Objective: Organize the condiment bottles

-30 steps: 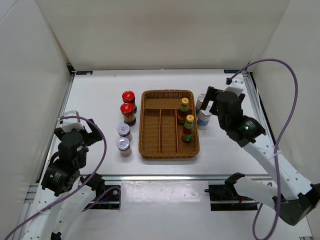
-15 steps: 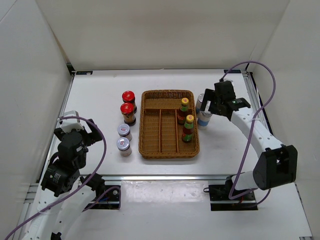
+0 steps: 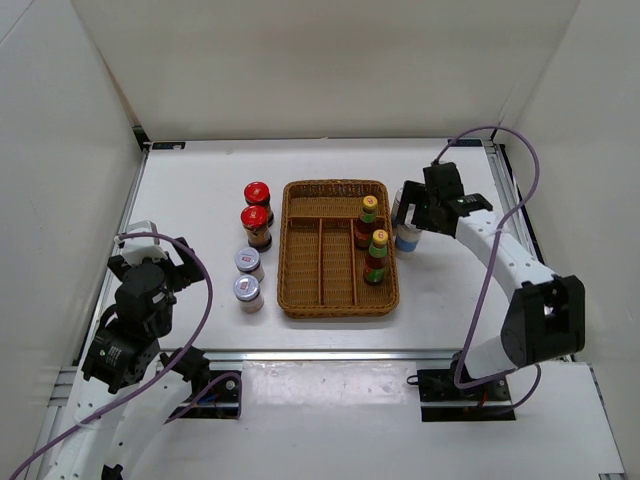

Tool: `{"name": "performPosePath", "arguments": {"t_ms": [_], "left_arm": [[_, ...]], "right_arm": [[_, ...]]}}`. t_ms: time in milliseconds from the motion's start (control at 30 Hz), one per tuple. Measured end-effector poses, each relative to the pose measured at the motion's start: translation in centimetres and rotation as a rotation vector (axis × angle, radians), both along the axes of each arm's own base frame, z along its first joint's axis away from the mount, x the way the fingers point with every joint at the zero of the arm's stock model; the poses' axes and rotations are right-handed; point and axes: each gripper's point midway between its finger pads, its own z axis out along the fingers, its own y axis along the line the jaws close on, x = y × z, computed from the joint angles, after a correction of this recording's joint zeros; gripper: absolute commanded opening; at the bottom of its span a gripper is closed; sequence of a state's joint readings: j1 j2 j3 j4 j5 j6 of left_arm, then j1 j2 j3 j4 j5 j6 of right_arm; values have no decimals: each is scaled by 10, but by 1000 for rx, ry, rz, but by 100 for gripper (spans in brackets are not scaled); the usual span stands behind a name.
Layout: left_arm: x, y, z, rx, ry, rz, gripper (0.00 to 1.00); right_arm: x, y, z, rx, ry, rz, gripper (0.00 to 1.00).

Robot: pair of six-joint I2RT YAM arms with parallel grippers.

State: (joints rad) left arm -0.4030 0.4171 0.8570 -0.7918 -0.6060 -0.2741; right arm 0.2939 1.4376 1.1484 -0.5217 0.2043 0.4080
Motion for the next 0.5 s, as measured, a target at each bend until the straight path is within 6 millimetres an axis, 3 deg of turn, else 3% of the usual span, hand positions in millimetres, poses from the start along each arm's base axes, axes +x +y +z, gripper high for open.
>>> {"name": "performPosePath", "arguments": {"t_ms": [133,167,233,400,500], "left_arm": [[0,0,0,0,0,0,100],[0,0,0,0,0,0,100],[0,0,0,0,0,0,100],[0,0,0,0,0,0,100],[0,0,0,0,0,0,100]], "right_arm": [[1,2,-28,-16,78,6,84],[1,3,-33,-17,94,10,68],[1,4,-40,-23,113,20,55],[-6,-2,-35,-47,118,-1,20],[-18,-9,-10,-88,87,-11,7]]}}
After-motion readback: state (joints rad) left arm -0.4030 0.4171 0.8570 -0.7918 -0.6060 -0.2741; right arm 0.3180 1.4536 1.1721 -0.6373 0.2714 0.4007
